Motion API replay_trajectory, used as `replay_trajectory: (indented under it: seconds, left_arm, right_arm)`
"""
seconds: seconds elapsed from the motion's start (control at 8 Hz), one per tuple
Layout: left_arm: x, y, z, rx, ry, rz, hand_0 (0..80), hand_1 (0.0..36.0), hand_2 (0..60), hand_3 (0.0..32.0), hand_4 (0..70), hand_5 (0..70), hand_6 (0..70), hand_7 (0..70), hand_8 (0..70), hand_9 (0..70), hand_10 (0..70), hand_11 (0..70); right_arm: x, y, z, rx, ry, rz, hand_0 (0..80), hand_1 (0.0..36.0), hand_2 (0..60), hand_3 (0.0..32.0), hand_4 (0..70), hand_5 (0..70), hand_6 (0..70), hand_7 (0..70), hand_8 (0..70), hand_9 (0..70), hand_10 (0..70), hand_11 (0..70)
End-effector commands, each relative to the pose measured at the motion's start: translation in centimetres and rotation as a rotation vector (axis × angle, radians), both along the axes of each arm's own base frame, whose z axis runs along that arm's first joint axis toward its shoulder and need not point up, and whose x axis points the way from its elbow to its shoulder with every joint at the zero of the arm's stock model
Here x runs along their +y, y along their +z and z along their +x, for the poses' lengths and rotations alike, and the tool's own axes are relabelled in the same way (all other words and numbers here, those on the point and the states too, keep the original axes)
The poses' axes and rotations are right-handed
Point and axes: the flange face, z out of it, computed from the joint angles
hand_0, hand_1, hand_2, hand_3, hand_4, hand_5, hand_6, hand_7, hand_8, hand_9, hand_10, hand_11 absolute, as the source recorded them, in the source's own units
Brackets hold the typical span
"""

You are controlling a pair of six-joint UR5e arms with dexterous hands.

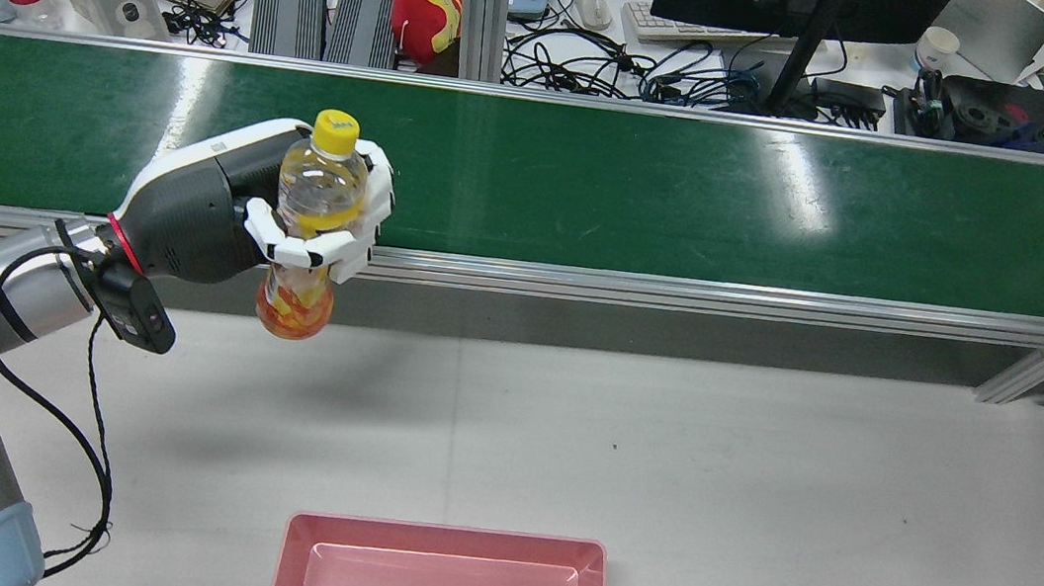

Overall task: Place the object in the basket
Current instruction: 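Carry the held bottle toward the robot and lower it into the pink tray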

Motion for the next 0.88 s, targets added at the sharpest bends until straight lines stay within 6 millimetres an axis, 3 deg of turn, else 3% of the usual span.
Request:
replay_trajectory:
  seconds: [0.0, 0.12, 0.25, 0.38, 0.5, 0.62, 0.75]
  left_arm:
    - [9.2, -3.6, 8.5, -0.029, 0.161, 0.089, 80.0, 36.0, 60.0, 0.0, 70.0, 70.0, 70.0, 70.0, 70.0, 70.0, 59.8, 70.0]
    - [11.2, -4.1, 10.0, -0.06, 0.185, 0.106, 80.0, 36.0, 60.0, 0.0, 64.7, 70.0, 70.0, 70.0, 70.0, 70.0, 60.7, 70.0]
    - [13.4, -4.0, 11.6, -0.091, 0.214, 0.123, 80.0, 36.0, 60.0, 0.0, 62.5, 70.0, 68.8, 70.0, 70.0, 70.0, 53.8, 70.0]
    - [15.1, -3.6, 12.7, -0.115, 0.243, 0.125, 74.7, 36.0, 60.0, 0.0, 60.6, 70.0, 59.1, 59.1, 70.0, 70.0, 47.7, 69.2]
    - [16.8, -2.9, 13.8, -0.158, 0.257, 0.149, 68.5, 36.0, 60.0, 0.0, 59.5, 70.0, 53.5, 53.5, 70.0, 70.0, 44.8, 64.9]
    - [17.3, -0.8, 14.5, -0.221, 0.254, 0.158, 64.8, 36.0, 60.0, 0.0, 58.2, 70.0, 51.3, 51.8, 70.0, 70.0, 44.8, 64.9]
    - [17.8, 2.4, 14.6, -0.274, 0.264, 0.146, 54.5, 36.0, 60.0, 0.0, 55.1, 70.0, 38.5, 41.7, 62.4, 70.0, 40.0, 57.5]
  right_arm:
    - [0.0, 0.1, 0.0, 0.0, -0.001, -0.001, 0.0, 0.0, 0.0, 0.0, 0.0, 0.0, 0.0, 0.0, 0.0, 0.0, 0.0, 0.0]
    - [0.0, 0.1, 0.0, 0.0, -0.001, -0.001, 0.0, 0.0, 0.0, 0.0, 0.0, 0.0, 0.0, 0.0, 0.0, 0.0, 0.0, 0.0]
    - [0.0, 0.1, 0.0, 0.0, 0.001, -0.001, 0.0, 0.0, 0.0, 0.0, 0.0, 0.0, 0.0, 0.0, 0.0, 0.0, 0.0, 0.0]
    - [0.0, 0.1, 0.0, 0.0, -0.001, -0.001, 0.0, 0.0, 0.0, 0.0, 0.0, 0.0, 0.0, 0.0, 0.0, 0.0, 0.0, 0.0]
    - [0.0, 0.2, 0.0, 0.0, -0.001, -0.003, 0.0, 0.0, 0.0, 0.0, 0.0, 0.0, 0.0, 0.0, 0.0, 0.0, 0.0, 0.0]
    - [0.0, 0.2, 0.0, 0.0, -0.001, -0.003, 0.0, 0.0, 0.0, 0.0, 0.0, 0.0, 0.0, 0.0, 0.0, 0.0, 0.0, 0.0]
    - [0.0, 0.2, 0.0, 0.0, 0.001, -0.003, 0.0, 0.0, 0.0, 0.0, 0.0, 0.0, 0.0, 0.0, 0.0, 0.0, 0.0, 0.0]
